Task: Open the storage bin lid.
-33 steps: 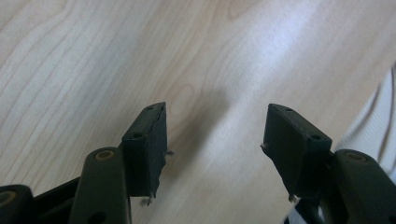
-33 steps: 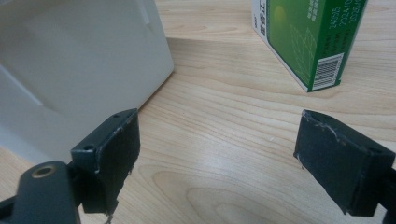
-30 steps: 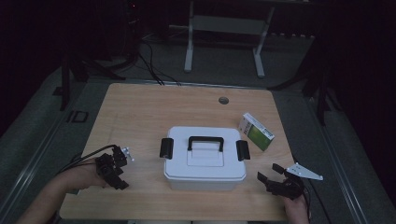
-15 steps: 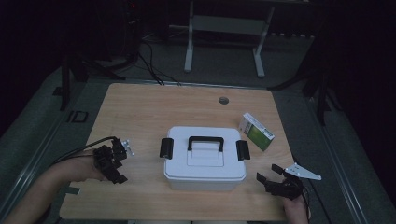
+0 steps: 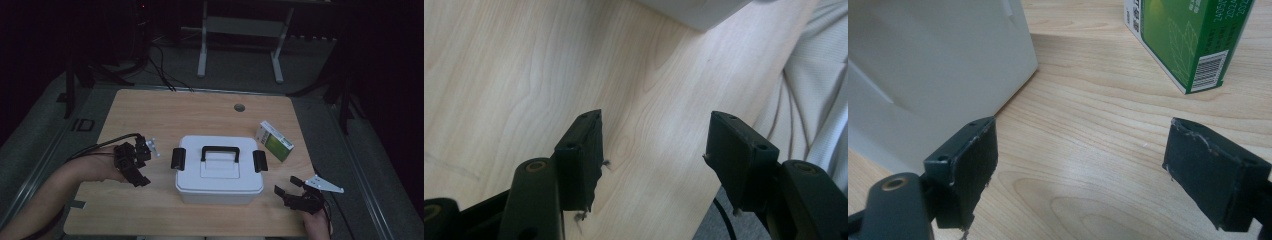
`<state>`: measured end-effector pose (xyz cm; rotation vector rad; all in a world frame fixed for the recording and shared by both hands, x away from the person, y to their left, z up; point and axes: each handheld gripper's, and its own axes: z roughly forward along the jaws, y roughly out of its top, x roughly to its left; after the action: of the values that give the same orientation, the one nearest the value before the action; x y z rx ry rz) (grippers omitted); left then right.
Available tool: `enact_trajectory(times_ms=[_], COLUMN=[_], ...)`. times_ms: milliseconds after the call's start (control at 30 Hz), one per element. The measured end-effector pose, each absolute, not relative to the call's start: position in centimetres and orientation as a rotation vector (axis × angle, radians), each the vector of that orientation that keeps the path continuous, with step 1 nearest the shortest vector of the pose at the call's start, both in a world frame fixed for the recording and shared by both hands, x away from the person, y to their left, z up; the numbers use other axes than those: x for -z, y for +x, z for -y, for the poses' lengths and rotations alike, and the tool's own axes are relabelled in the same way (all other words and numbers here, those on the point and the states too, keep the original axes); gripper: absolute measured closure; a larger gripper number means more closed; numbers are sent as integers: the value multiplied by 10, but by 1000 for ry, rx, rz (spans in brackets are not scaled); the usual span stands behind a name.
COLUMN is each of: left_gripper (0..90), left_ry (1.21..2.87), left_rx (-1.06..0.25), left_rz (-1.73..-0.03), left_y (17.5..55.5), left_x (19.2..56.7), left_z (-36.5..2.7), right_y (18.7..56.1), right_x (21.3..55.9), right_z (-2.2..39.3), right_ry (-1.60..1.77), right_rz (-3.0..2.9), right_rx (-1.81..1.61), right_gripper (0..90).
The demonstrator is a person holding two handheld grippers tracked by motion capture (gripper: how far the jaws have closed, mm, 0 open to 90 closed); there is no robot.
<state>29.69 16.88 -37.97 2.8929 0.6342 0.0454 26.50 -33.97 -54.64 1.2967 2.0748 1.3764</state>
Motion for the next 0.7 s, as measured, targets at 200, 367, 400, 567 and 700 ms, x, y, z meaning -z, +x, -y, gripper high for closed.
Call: enact_trajectory(times_ms=[200,367,400,567,700], left_gripper=[401,401,401,401,401], left_ry=[2914,2927,2932,2974,2981], left_rx=[-57,-61,-64,-85,-80], left_rz=[-602,-578,-567,-536,-512], left_y=[303,309,309,316,319], left_x=[364,353,352,347,344], left_z=[-156,-146,-143,-131,-122], right_y=[265,265,265,265,265], right_x=[547,547,547,547,548], right_z=[340,340,340,341,341], right_ry=[1297,1298,1298,1302,1301], right_rz=[-2075,-2078,-2078,-2078,-2080], right_rx=[-1380,-1378,-1379,-1384,-1381], right_gripper=[138,138,138,138,138])
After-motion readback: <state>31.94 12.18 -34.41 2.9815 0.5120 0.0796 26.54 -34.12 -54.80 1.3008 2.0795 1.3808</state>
